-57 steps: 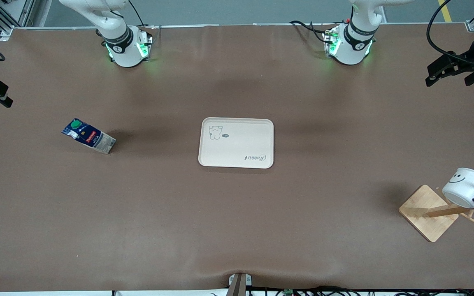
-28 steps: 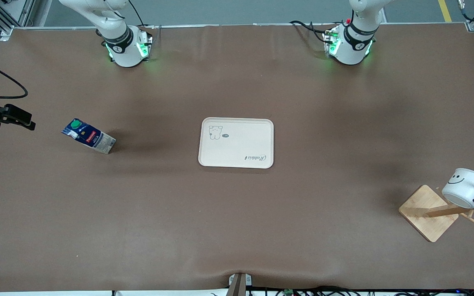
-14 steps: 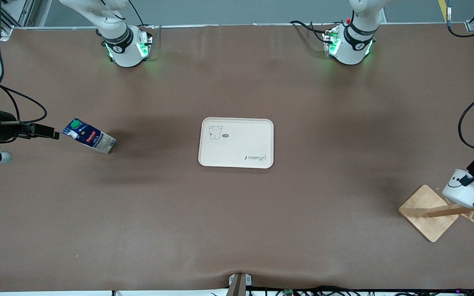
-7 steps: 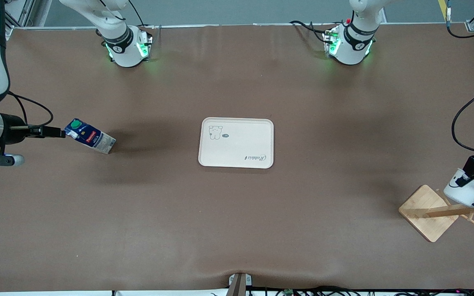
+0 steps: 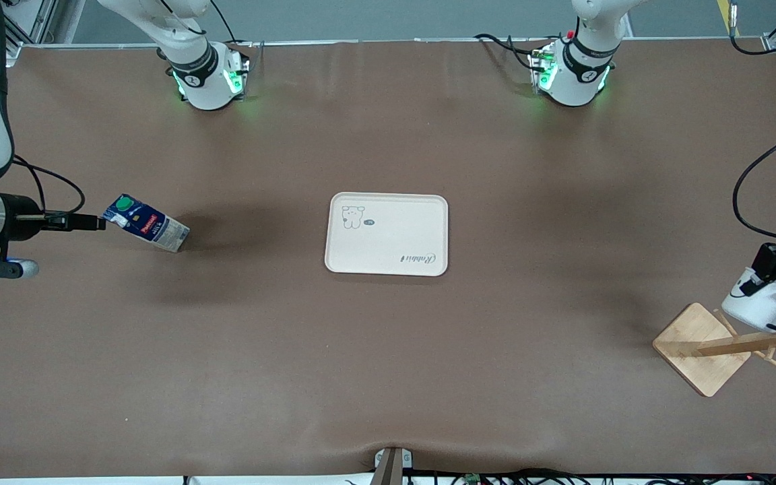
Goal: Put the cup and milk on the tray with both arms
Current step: 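Grasp the milk carton with the right gripper while the left gripper grasps the mug, then lift the mug off the tree and carry it over the tray with the left gripper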
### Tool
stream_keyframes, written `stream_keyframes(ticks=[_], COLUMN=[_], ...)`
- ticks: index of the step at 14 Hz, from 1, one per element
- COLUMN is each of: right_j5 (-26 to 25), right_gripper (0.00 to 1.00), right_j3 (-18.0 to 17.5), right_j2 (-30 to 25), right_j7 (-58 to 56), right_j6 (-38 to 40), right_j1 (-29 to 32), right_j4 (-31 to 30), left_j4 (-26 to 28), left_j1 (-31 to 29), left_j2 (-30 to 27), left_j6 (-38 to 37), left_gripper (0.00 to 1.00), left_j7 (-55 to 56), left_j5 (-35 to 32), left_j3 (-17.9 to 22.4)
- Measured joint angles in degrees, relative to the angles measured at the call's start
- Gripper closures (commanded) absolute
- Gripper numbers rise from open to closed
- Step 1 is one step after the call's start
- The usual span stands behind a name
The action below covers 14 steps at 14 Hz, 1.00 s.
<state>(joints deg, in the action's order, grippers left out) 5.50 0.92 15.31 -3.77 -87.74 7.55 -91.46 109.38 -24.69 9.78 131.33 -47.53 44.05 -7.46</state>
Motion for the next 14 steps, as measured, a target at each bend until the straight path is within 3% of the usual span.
stream_keyframes(ticks=[3,7,9,14], right_j5=[0.0,0.03,0.05,0.08], right_gripper=[0.0,0.0,0.0,0.0], right_j3=[0.08,0.21,0.19,0.17], right_j2=[0.52,2.23,1.62,-0.9], right_j7=[0.29,0.69,0.87,2.41], right_j6=[-1.59,-11.36,-12.13,-12.12], right_j1=[0.5,2.18,2.32,2.32], right_j4=[-0.04,-4.57,-8.24,-12.09], left_j4=[3.12,5.92,6.16,5.2], left_j1=[0.0,0.0,-0.02,0.34], left_j2=[-2.9,-6.25,-7.71,-8.56], left_j6=[-1.55,-1.68,-2.76,-3.11], left_gripper=[1.0,1.0,1.0,1.0], left_j7=[0.0,3.21,9.97,30.48], left_j5=[0.0,-1.61,-6.51,-21.93], left_j3=[-0.04,-0.41,-1.98,-10.74])
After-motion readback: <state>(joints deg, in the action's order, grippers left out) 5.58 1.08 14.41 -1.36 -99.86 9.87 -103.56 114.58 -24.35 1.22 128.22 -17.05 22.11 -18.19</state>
